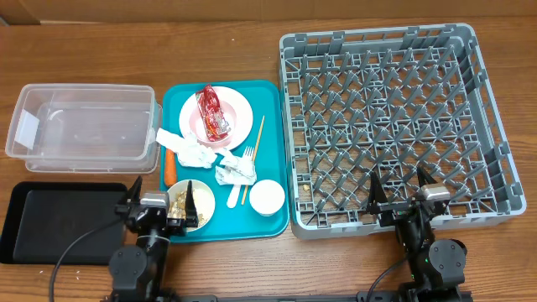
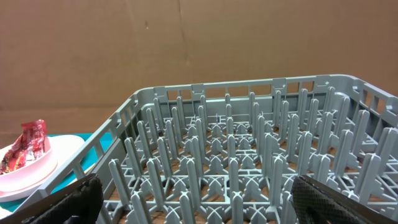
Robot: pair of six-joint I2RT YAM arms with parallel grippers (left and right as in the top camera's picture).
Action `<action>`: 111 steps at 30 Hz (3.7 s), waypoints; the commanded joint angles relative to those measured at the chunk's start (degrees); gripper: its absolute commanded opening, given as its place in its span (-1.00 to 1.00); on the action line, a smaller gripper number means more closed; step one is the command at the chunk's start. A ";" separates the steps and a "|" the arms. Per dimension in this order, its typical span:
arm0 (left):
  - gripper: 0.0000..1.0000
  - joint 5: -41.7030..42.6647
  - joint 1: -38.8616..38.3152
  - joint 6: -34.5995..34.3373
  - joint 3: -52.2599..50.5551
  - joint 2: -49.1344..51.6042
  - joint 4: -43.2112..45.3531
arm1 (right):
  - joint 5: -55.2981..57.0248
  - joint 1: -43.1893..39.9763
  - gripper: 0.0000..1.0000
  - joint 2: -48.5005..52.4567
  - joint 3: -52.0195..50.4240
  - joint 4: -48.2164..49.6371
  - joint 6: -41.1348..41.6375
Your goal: Sort waste into correct bins and load items into the dishwasher
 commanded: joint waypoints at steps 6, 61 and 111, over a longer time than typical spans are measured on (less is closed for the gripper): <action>1.00 1.36 0.33 -4.94 27.71 6.80 -15.78 | 0.87 -0.33 1.00 -0.44 -0.61 0.48 -0.22; -0.67 -10.93 -12.37 -29.92 72.48 98.25 -25.51 | 0.87 -0.33 1.00 -0.44 -0.61 0.48 -0.20; -0.67 -5.86 -8.76 -27.17 72.48 113.55 -17.81 | 0.87 -0.33 1.00 -0.44 -0.61 0.46 -0.20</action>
